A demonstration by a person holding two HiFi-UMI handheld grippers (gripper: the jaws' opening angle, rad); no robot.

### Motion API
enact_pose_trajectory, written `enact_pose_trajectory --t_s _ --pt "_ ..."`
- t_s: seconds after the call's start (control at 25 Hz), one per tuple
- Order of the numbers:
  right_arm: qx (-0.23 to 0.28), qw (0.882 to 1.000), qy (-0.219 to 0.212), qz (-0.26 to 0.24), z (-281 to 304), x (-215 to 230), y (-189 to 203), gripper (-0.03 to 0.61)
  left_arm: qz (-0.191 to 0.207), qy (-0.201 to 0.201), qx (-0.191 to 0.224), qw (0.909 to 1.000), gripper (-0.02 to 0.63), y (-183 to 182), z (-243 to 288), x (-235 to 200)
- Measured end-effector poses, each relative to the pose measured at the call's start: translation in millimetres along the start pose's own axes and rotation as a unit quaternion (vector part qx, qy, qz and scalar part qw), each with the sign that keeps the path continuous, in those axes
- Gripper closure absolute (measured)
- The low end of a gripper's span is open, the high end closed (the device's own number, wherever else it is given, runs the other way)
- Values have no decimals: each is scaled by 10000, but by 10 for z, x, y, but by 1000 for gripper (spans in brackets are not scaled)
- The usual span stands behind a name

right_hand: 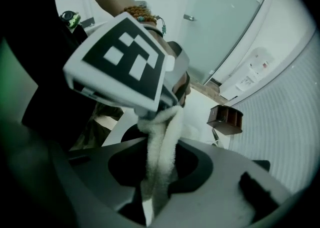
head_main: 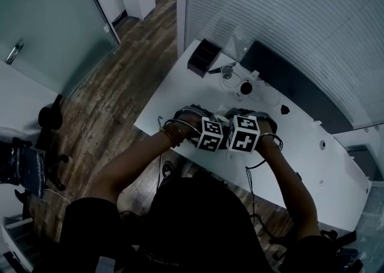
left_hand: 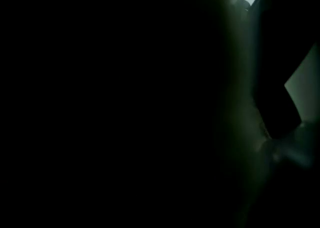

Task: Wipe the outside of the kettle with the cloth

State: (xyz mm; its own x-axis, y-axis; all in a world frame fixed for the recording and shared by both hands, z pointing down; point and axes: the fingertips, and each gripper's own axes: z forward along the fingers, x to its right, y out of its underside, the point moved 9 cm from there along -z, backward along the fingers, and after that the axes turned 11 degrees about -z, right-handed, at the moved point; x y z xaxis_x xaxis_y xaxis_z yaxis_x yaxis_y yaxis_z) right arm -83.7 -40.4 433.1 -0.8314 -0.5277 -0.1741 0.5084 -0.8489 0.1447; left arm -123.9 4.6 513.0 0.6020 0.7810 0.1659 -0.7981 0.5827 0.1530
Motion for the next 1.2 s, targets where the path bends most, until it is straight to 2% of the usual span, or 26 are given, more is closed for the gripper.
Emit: enact_pose_trajectory --t_s 0.08,0.24,0.32,0.48,0.6,0.72,0.8,0.88,0.92,0.96,1.04,1.08,1.12,1.2 --pt "4 10000 1 25 4 22 -67 486 -20 -7 21 10000 531 8 -2 10" --pt "554 9950 -134 815 -63 -149 340 486 -63 19 -42 10000 531 -6 10 25" --pt "607 9930 -87 1011 -61 -161 427 486 -3 9 -70 10000 531 -13 20 22" --pt "73 9992 114 376 12 57 66 486 134 -108 -108 9998 528 -5 8 18" --pt "192 9994 83 277 -1 44 13 486 139 -131 -95 9998 529 21 0 42" --pt "417 9971 33 642 -63 -132 336 486 200 -124 -192 9995 529 -46 16 39" --pt "257 9953 89 928 -88 -180 614 486 237 -66 -247 9994 531 -53 21 -1" --pt "70 9910 372 1283 -105 -182 915 486 242 -30 -235 9994 531 -35 16 -14" --pt "228 9855 559 1585 -162 -185 1037 486 212 -14 -204 9996 531 -29 17 -10" --pt "633 9758 744 1958 -271 -192 1095 486 166 6 -171 9997 531 -26 16 -7" --pt "1586 9519 958 2439 -537 -241 941 486 76 23 -152 9999 531 -26 4 -1" --pt "1787 9503 888 2389 -601 -291 750 486 38 22 -180 9998 531 -28 -4 5" --pt "1739 9575 719 2188 -577 -350 533 486 -1 31 -226 9997 531 -27 -12 12" --pt "1259 9770 406 1671 -336 -464 155 486 -96 87 -314 9994 532 -16 -18 21"
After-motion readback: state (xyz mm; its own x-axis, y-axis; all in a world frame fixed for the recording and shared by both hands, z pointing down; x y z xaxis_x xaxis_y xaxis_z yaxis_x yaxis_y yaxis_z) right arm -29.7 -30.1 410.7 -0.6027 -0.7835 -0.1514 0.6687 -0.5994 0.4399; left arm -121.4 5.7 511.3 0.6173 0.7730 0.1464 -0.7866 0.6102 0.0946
